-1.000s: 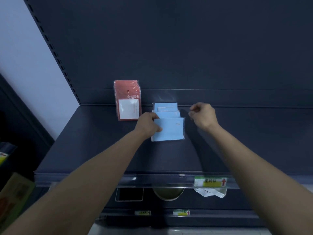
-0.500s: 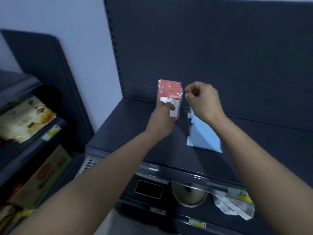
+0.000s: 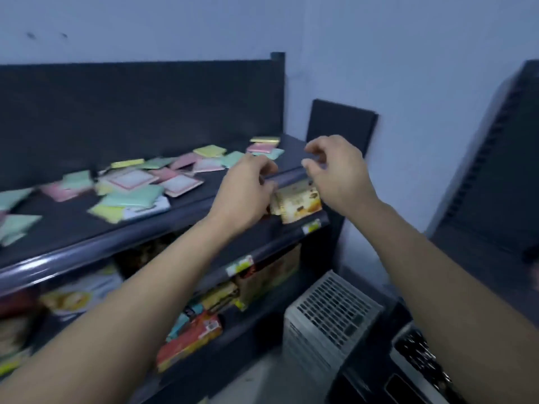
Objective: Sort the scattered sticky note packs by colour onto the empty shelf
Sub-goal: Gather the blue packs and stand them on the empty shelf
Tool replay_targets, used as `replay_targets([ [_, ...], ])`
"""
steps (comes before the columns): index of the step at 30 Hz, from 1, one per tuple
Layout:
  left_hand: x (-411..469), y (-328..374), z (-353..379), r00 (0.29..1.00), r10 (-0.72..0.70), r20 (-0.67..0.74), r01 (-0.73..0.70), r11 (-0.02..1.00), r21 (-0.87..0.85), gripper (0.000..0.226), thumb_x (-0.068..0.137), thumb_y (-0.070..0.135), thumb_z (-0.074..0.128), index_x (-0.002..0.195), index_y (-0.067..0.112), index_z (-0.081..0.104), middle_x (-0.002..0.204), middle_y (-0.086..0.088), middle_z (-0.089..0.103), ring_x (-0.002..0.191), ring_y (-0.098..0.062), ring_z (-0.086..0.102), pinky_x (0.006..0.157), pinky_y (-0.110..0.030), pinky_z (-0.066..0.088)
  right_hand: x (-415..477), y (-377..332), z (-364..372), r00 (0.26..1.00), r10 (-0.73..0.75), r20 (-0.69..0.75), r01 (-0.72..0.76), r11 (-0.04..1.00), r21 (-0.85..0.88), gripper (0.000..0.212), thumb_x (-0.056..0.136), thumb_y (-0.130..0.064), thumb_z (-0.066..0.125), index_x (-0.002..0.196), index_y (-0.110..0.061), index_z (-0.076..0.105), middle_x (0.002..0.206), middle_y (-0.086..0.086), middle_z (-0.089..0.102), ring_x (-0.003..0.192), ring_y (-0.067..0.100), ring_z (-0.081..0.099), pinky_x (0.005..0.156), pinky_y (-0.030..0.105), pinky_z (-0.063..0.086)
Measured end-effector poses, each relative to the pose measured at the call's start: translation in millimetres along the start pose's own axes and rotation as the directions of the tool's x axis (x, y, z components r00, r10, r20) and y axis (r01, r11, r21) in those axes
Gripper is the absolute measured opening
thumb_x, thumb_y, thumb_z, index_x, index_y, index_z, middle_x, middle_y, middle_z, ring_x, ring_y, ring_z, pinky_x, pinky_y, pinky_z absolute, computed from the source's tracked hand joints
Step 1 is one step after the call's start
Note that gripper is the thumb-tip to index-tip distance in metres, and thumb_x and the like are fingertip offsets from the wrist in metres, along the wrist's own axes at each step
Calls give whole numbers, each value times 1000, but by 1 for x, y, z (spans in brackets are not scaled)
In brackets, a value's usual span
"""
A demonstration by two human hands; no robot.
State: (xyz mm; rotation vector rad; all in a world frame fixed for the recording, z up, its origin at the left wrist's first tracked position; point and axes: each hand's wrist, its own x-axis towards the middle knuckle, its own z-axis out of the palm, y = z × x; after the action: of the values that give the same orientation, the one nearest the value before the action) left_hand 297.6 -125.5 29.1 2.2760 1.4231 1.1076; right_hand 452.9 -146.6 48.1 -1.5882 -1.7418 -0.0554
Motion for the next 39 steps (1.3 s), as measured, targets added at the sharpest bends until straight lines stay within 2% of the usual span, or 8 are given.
replay_targets([
  [5, -27, -98, -106, 977, -163, -138, 175, 982, 79, 17, 86, 9, 60, 102, 13, 63, 103, -5, 60, 83, -18, 58, 78, -28, 46, 30, -113, 89, 980, -176, 96, 173, 984, 47, 27, 94, -21, 53, 119, -14, 60, 120, 5, 56, 110, 21, 54, 93, 31, 39],
  [11, -65, -180, -193, 904, -333, -267, 383, 909, 163, 17, 84, 11, 61, 101, 12, 64, 101, -4, 61, 79, -15, 55, 73, -23, 40, 46, -214, 165, 921, -338, 195, 310, 937, 160, 27, 93, -19, 54, 118, -13, 60, 120, 6, 57, 110, 23, 53, 92, 31, 40],
  [19, -110, -252, -270, 725, -518, -455, 633, 761, 143, 16, 87, 10, 58, 102, 12, 63, 96, -1, 60, 86, -19, 56, 70, -23, 38, 64, -306, 249, 807, -517, 285, 423, 843, 331, 27, 93, -21, 54, 119, -14, 59, 119, 4, 58, 111, 22, 53, 92, 31, 41],
  [22, -117, -271, -290, 648, -544, -533, 703, 696, 146, 15, 87, 10, 57, 101, 11, 63, 91, 0, 59, 82, -19, 55, 65, -26, 39, 75, -333, 275, 754, -577, 314, 453, 803, 388, 27, 93, -22, 54, 119, -13, 59, 117, 5, 59, 110, 23, 53, 92, 33, 42],
  [27, -115, -301, -314, 527, -595, -606, 793, 601, 98, 19, 87, 8, 56, 104, 9, 63, 94, -3, 60, 86, -23, 56, 71, -29, 46, 105, -362, 312, 679, -645, 352, 474, 751, 460, 28, 93, -23, 55, 119, -13, 59, 116, 4, 60, 110, 23, 54, 93, 35, 44],
  [30, -112, -319, -324, 449, -616, -647, 844, 530, 81, 18, 87, 10, 56, 104, 11, 63, 97, -2, 60, 84, -20, 54, 64, -26, 41, 123, -377, 338, 635, -672, 380, 479, 729, 488, 28, 93, -22, 56, 119, -12, 59, 118, 4, 61, 111, 24, 54, 94, 37, 45],
  [34, -113, -340, -338, 392, -625, -675, 872, 487, 55, 18, 86, 10, 58, 103, 9, 63, 91, -2, 58, 78, -18, 51, 55, -20, 37, 133, -400, 373, 571, -707, 416, 519, 705, 484, 31, 93, -23, 56, 123, -12, 58, 123, 4, 60, 113, 25, 54, 93, 35, 45],
  [39, -104, -374, -357, 364, -649, -668, 892, 450, 49, 20, 84, 10, 60, 104, 8, 63, 91, -2, 57, 77, -19, 52, 64, -24, 37, 144, -426, 416, 527, -706, 473, 538, 708, 458, 30, 92, -22, 56, 121, -14, 58, 122, 4, 60, 110, 25, 55, 88, 33, 44],
])
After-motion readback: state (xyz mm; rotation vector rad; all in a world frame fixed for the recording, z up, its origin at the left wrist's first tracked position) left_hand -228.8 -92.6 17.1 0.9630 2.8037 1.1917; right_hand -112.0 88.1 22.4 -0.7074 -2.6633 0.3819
